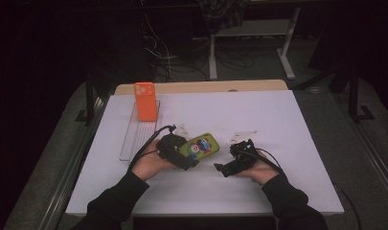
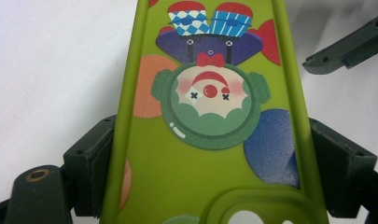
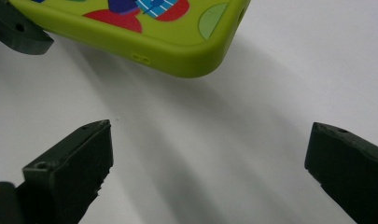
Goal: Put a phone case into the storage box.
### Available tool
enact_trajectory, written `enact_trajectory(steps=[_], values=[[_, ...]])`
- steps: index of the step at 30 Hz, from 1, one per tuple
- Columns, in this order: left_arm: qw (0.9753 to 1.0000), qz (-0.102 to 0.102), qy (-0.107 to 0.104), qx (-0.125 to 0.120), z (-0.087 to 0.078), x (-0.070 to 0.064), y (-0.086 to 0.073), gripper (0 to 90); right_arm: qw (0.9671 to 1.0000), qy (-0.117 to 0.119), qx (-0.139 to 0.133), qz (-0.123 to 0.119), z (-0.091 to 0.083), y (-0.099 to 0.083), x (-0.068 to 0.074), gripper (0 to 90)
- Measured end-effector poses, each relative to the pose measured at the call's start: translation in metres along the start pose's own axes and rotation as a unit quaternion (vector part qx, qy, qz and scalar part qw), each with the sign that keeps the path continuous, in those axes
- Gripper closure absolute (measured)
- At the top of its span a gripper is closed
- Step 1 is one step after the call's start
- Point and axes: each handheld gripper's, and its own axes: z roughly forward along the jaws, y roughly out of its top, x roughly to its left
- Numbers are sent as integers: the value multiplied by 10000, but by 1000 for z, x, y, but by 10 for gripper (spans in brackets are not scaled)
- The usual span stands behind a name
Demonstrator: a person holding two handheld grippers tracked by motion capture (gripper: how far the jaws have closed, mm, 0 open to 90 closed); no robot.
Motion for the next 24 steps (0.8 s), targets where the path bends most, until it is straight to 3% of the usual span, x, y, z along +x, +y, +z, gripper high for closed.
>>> enact_trajectory(steps=[6, 13, 21, 24], values=[[10000, 39, -15, 76, 0, 1, 0, 153, 9993, -142, -70, -325, -1, 1, 5, 1], [9998, 125, 1, 127, -1, 3, 0, 153, 9951, -456, -85, -870, -1, 2, 13, 1], [9998, 169, -21, 125, -1, 4, -1, 153, 9852, -843, -247, -1474, -5, 3, 19, 2], [9998, 164, -35, 133, 0, 4, -1, 153, 9800, -974, -257, -1716, -6, 2, 22, 2]])
